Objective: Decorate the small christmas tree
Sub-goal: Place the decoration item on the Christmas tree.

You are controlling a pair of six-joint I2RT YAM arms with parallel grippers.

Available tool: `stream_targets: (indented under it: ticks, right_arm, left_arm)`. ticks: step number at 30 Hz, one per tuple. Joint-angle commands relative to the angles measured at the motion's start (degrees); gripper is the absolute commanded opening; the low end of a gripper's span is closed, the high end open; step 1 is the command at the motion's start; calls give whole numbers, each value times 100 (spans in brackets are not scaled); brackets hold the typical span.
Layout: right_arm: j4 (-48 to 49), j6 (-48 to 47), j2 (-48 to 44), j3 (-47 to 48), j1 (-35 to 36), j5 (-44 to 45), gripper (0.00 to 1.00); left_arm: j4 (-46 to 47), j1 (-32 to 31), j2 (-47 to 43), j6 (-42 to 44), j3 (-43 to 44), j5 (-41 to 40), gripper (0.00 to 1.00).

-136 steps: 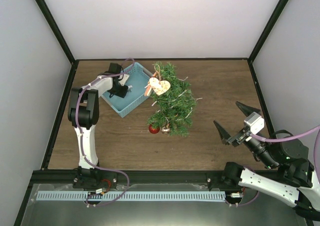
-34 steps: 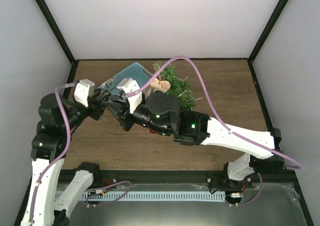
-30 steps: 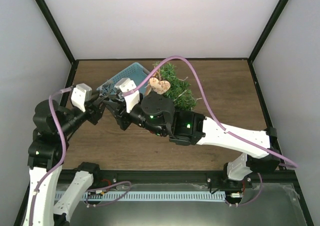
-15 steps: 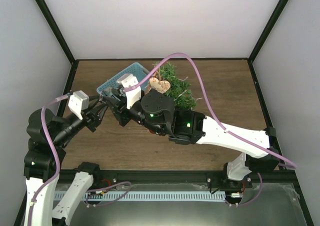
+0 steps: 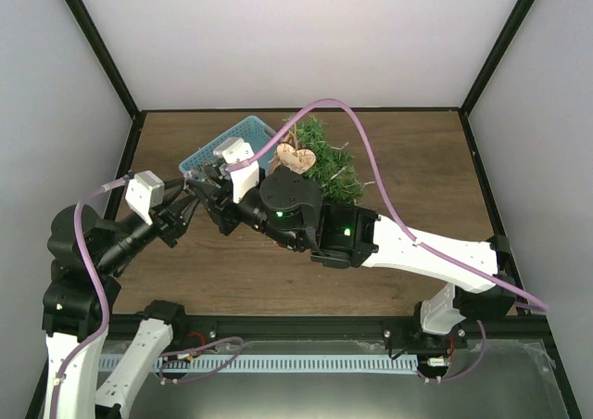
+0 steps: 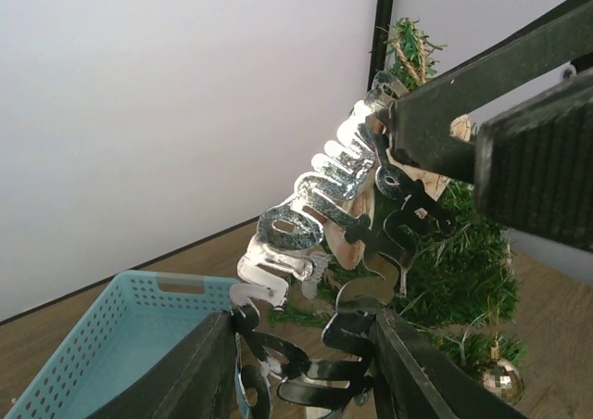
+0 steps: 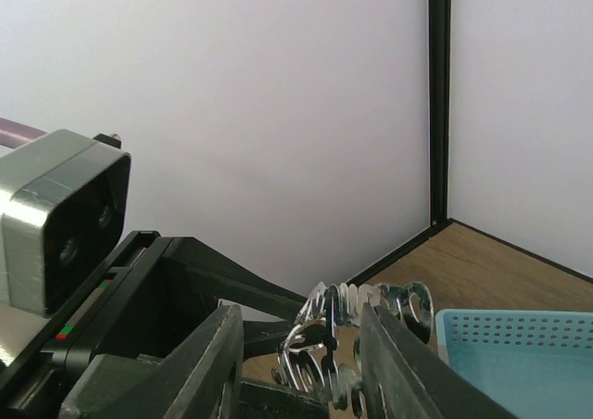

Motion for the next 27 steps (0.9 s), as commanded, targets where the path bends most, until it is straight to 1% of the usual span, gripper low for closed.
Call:
stream_targets:
  ticks: [1, 3, 7, 11, 13, 17, 24, 25, 27]
  right_arm:
    - [358, 48, -364, -9, 52, -1, 37]
    - [489, 22, -516, -190, 46, 55, 38]
    - [634, -12, -732, -441, 48, 175, 43]
    - [689, -38, -773, -561, 47, 344, 49]
    - [692, -56, -703, -569, 46, 291, 50]
    - [569, 39, -515, -423, 47, -18, 50]
    - [604, 87, -328, -372, 49, -260, 49]
    - [608, 80, -315, -359, 50, -256, 47]
    - [608, 60, -291, -336, 50, -259, 40]
  left_arm:
    - [71, -34, 3, 31, 118, 23, 41]
    - [69, -35, 5, 32, 111, 14, 41]
    - [64, -35, 5, 37, 110, -32, 41]
    - [85, -35, 13, 28, 127, -7, 41]
    - [98, -34, 5, 7, 143, 43, 41]
    - [102, -35, -8, -17, 150, 190, 41]
    - [152, -35, -75, -14, 111, 366, 41]
    - [144, -35, -72, -17, 104, 377, 41]
    - [170, -35, -87, -17, 88, 430, 41]
